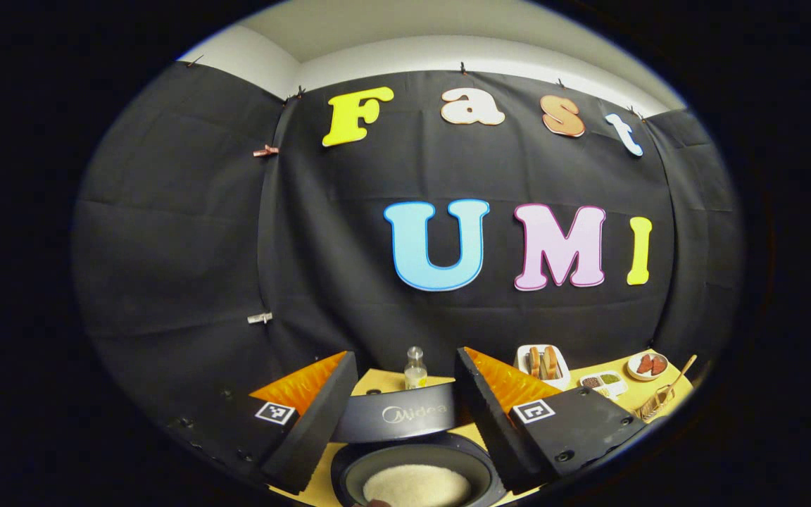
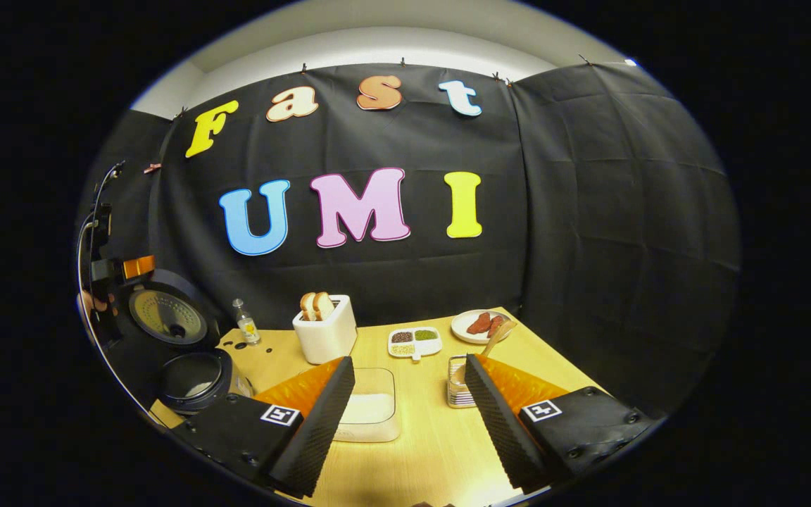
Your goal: Close the left gripper, press the button to open the rice cooker; take a wooden spoon from the chopstick holder with the right hand, scoop a spoonful of rice and pour it into the rice cooker, then put the wooden spoon back into the chopstick holder.
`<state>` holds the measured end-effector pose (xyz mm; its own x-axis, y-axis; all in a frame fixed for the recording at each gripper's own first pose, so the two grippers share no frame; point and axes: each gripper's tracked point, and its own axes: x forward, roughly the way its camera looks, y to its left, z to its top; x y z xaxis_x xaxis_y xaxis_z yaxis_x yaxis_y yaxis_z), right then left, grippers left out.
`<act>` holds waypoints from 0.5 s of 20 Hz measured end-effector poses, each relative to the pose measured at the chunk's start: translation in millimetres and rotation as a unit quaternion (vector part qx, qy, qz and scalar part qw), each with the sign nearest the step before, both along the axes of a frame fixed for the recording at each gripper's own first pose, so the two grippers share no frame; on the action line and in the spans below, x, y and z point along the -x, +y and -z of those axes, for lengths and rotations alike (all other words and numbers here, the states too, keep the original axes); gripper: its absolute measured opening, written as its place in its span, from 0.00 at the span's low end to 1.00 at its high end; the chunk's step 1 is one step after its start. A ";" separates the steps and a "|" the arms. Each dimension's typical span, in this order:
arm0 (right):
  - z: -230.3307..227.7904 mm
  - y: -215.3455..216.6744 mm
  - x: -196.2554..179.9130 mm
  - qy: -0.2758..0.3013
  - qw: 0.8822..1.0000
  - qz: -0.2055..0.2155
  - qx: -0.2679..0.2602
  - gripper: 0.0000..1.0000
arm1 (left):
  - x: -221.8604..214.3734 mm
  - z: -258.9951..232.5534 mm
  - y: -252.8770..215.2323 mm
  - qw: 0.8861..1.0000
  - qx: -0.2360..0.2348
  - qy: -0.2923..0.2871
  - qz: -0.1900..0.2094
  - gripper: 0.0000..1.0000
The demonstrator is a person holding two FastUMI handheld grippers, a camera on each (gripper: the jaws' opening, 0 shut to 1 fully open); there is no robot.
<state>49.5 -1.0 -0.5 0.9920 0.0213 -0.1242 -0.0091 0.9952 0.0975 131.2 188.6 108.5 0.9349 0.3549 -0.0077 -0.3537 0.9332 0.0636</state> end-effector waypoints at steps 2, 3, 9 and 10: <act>9.8 -3.5 -2.6 -0.002 1.000 -0.003 -0.005 0.98 | 14.3 15.4 -10.3 0.999 0.024 0.027 -0.004 0.97; 22.1 -3.6 0.0 0.008 1.000 -0.005 -0.009 0.98 | 22.2 25.8 -15.8 0.999 0.034 0.039 -0.008 0.98; 54.8 -20.2 3.1 0.044 0.998 -0.031 -0.030 0.99 | 55.4 100.3 -39.8 0.990 0.077 0.112 -0.031 0.97; 58.5 -21.5 2.7 0.052 0.997 -0.037 -0.032 0.98 | 59.7 114.7 -41.9 0.987 0.091 0.127 -0.036 0.98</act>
<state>46.9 -22.5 -58.9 0.9695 0.1046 -0.2215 -0.0683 0.9838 0.1656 71.5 146.6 -6.2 0.8670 0.3924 -0.3072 -0.4144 0.9101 -0.0070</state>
